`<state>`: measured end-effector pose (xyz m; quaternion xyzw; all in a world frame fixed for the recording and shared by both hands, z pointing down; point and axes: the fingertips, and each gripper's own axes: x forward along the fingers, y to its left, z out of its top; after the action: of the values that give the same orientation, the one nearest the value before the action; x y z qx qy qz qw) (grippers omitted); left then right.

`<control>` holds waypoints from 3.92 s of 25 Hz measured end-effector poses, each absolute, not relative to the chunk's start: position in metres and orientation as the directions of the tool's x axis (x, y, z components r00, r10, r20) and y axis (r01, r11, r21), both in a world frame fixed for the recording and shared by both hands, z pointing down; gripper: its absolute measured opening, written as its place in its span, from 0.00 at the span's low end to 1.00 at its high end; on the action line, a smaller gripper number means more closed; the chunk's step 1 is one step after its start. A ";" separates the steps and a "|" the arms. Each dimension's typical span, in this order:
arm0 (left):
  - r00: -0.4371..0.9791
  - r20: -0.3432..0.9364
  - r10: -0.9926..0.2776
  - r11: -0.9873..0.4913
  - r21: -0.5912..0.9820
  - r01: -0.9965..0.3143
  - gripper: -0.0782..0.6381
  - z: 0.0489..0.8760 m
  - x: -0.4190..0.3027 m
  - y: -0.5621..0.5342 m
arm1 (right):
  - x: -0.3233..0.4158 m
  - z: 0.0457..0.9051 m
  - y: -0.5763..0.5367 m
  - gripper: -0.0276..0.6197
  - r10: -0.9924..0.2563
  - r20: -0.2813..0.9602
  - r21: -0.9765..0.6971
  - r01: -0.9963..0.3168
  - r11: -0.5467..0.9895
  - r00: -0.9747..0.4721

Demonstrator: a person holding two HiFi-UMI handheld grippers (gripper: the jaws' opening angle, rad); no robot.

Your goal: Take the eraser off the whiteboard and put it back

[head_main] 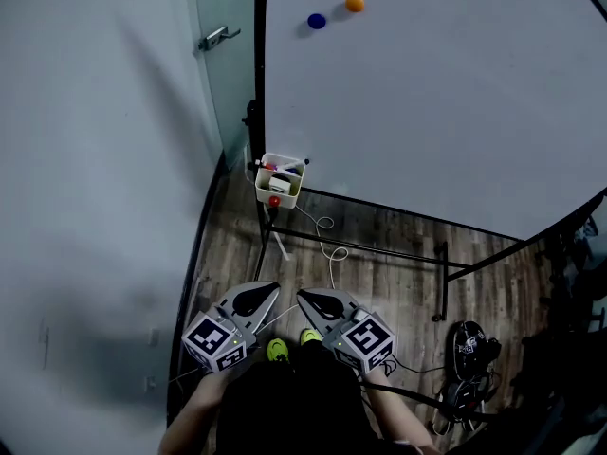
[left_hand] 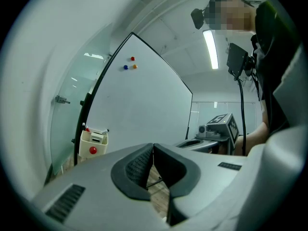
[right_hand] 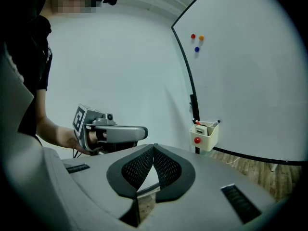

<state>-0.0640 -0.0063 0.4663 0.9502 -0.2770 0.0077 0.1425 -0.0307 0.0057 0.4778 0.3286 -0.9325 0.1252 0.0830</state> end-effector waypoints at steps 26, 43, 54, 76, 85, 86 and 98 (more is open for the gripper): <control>0.759 0.189 -0.623 -0.720 0.240 -0.651 0.35 0.492 -0.043 -0.153 | 0.000 0.499 -0.083 0.08 -0.523 0.288 -0.262 -0.591 0.763 -0.803; 0.645 0.281 -0.710 -0.612 0.206 -0.764 0.56 0.527 -0.043 -0.228 | 0.015 0.516 -0.136 0.08 -0.432 0.342 -0.304 -0.533 0.790 -0.835; 0.536 0.349 -0.769 -0.538 0.101 -0.837 0.64 0.553 -0.048 -0.263 | 0.028 0.523 -0.155 0.08 -0.408 0.366 -0.314 -0.524 0.792 -0.836; 0.494 0.357 -0.793 -0.517 0.035 -0.855 0.58 0.571 -0.039 -0.281 | 0.039 0.537 -0.171 0.08 -0.394 0.402 -0.330 -0.532 0.780 -0.826; 0.485 0.352 -0.801 -0.515 0.011 -0.857 0.52 0.570 -0.040 -0.281 | 0.040 0.534 -0.175 0.08 -0.404 0.394 -0.334 -0.538 0.774 -0.826; 0.486 0.352 -0.800 -0.516 0.010 -0.857 0.52 0.571 -0.040 -0.281 | 0.039 0.534 -0.175 0.08 -0.404 0.392 -0.336 -0.538 0.774 -0.826; 0.464 0.329 -0.822 -0.500 -0.028 -0.865 0.52 0.569 -0.041 -0.282 | 0.041 0.533 -0.171 0.08 -0.405 0.388 -0.337 -0.537 0.773 -0.828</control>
<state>-0.0408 -0.2822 0.5690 0.8527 -0.4948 0.1514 0.0713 0.0406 -0.1709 0.5335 0.2532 -0.9299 0.2217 0.1482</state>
